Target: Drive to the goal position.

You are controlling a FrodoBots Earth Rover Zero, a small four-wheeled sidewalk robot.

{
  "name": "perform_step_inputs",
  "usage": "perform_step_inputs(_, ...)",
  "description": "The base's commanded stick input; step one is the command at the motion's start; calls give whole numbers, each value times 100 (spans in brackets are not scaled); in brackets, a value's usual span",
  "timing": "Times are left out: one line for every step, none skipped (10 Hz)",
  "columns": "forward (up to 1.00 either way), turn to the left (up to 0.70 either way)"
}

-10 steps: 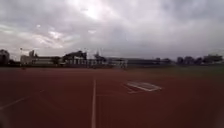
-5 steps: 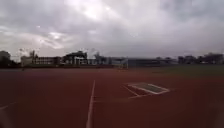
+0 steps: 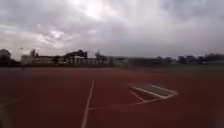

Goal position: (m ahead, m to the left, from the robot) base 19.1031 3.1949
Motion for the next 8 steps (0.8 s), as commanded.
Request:
perform_step_inputs(70, 0)
perform_step_inputs(70, 0)
perform_step_inputs(70, 0)
perform_step_inputs(70, 0)
perform_step_inputs(70, 0)
perform_step_inputs(70, 0)
perform_step_inputs(70, 0)
perform_step_inputs(70, 0)
